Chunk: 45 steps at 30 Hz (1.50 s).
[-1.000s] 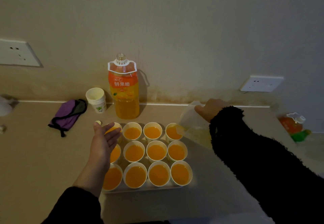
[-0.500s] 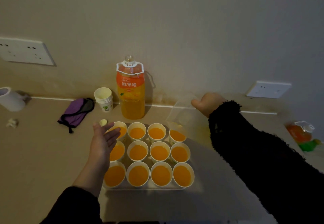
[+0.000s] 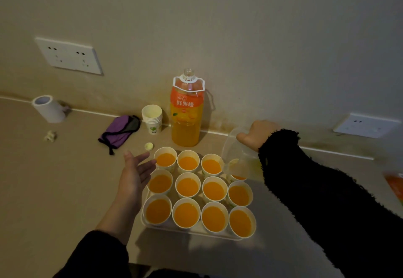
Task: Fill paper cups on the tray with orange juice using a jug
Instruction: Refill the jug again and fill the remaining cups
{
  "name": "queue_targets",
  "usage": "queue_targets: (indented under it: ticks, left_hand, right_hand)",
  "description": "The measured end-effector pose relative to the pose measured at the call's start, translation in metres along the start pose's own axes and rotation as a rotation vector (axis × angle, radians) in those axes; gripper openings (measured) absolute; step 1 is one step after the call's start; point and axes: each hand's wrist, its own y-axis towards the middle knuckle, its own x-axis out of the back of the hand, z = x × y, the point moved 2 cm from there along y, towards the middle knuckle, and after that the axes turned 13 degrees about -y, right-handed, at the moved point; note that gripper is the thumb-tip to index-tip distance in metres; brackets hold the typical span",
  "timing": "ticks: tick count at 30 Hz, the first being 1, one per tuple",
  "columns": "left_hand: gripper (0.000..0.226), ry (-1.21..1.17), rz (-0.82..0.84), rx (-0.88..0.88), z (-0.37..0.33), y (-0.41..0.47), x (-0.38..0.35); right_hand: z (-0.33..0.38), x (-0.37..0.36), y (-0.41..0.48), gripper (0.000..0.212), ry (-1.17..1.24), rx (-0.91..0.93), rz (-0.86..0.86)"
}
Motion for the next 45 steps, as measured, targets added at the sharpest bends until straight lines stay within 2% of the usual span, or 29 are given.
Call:
queue_targets:
  ticks: [16,26,45]
  left_hand:
    - [0.065,0.005,-0.019,-0.003,0.001,-0.003,0.006]
    - [0.066,0.002,-0.020,0.001,0.003,0.000,0.007]
    - [0.068,-0.008,-0.024,0.004,0.005,0.000,0.004]
  right_hand:
    - [0.011,-0.001,0.002,0.052,-0.061,0.021,-0.061]
    - [0.013,0.004,0.005,0.050,-0.051,0.039,-0.019]
    - [0.017,0.008,0.009,0.053,-0.088,0.073,-0.042]
